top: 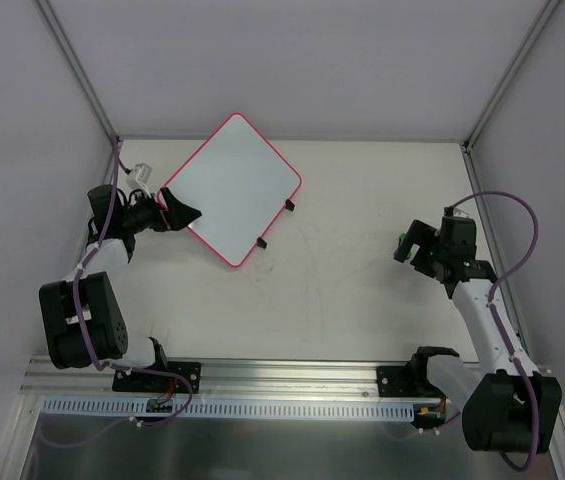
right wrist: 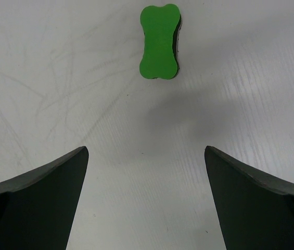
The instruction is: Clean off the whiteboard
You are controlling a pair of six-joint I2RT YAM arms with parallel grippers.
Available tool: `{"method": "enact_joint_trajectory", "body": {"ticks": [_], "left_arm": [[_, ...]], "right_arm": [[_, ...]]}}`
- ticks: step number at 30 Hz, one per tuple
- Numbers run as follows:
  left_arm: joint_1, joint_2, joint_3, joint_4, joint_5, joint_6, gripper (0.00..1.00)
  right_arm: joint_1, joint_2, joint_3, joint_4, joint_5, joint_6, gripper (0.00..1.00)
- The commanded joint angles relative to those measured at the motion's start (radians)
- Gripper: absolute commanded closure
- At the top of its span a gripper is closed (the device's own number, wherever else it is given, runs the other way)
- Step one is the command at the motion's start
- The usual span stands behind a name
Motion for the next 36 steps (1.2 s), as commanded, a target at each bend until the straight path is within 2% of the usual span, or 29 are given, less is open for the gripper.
{"method": "enact_joint_trajectory", "body": {"ticks": [1, 6, 11, 15, 18, 22, 26, 30, 36], "left_arm": [[0.002, -0.074, -0.022, -0.037, -0.073, 0.007, 0.01], [0.002, -0.146, -0.040, -0.150, -0.236, 0.003, 0.01], [0.002, -0.289, -0.083, -0.250, -0.426, -0.061, 0.01], [0.002, -0.385, -0.060, -0.381, -0.540, -0.086, 0.01], [0.002, -0.407, 0.046, -0.507, -0.532, -0.075, 0.01], [0.002, -0.413, 0.286, -0.696, -0.550, -0.063, 0.01], [0.000, -0.401, 0.512, -0.826, -0.604, -0.016, 0.01], [-0.016, -0.387, 0.789, -0.934, -0.615, 0.046, 0.01], [-0.084, -0.376, 1.078, -1.051, -0.662, 0.138, 0.01]], "right_arm": [[0.002, -0.035, 0.005, 0.011, 0.003, 0.002, 0.01], [0.002, -0.069, 0.011, 0.006, 0.013, 0.010, 0.01], [0.002, -0.095, 0.034, -0.020, 0.007, 0.007, 0.01], [0.002, -0.110, 0.122, -0.080, 0.055, -0.038, 0.01], [0.002, -0.109, 0.270, -0.153, 0.100, -0.105, 0.01], [0.007, -0.081, 0.560, -0.264, 0.171, -0.222, 0.01], [0.020, -0.046, 0.747, -0.298, 0.200, -0.272, 0.01], [0.086, -0.015, 0.914, -0.331, 0.298, -0.363, 0.01], [0.191, -0.041, 1.073, -0.305, 0.430, -0.493, 0.01]]}}
